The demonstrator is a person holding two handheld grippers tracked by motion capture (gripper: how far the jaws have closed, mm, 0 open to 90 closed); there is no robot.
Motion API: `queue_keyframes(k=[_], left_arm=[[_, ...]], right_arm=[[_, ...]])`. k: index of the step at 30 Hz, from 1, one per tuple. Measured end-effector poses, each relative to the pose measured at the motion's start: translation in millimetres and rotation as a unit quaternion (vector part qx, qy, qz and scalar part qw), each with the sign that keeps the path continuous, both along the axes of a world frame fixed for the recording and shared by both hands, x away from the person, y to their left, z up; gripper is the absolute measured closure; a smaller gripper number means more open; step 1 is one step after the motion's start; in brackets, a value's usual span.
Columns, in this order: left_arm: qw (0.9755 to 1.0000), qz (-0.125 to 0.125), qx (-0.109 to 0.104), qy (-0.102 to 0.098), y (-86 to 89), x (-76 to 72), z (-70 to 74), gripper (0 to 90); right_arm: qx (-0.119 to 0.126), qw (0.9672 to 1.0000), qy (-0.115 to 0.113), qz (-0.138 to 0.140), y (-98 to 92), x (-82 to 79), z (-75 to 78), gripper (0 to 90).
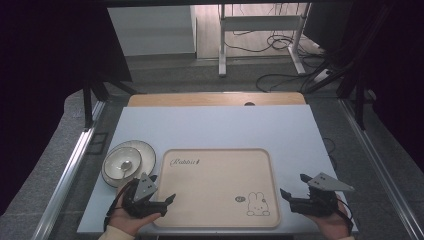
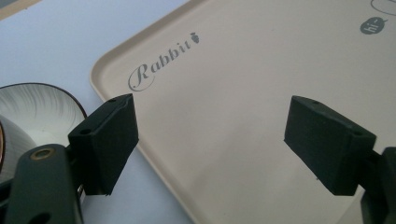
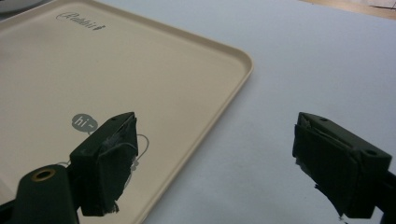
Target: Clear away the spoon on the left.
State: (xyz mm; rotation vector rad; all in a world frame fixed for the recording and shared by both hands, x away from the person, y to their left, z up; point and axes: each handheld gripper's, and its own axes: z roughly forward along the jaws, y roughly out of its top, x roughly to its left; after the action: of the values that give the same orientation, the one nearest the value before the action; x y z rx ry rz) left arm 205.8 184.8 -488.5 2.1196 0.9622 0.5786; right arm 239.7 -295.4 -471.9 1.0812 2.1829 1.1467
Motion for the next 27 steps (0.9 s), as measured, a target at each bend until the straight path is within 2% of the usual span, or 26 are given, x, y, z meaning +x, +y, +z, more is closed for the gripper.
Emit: queue_keyframes(k=[17, 19, 27], left_arm=[[0.9998, -0.009, 0.006, -0.016, -1.2, -3.0, 3.4, 18.7], [0.9998, -0.004, -0.003, -0.017, -1.3, -3.9, 3.9, 18.8], [0.9996, -0.002, -0.011, -0.026, -0.7, -6.2, 7.2, 20.5]], right_arm=[[-0.009, 1.0000, 0.002, 0.002, -0.2, 0.8, -0.2, 16.9], [-0.010, 0.9999, 0.002, 0.004, -0.1, 1.1, -0.4, 16.9], [-0.014, 0.9997, 0.006, 0.019, 1.3, 3.2, -3.1, 16.9]])
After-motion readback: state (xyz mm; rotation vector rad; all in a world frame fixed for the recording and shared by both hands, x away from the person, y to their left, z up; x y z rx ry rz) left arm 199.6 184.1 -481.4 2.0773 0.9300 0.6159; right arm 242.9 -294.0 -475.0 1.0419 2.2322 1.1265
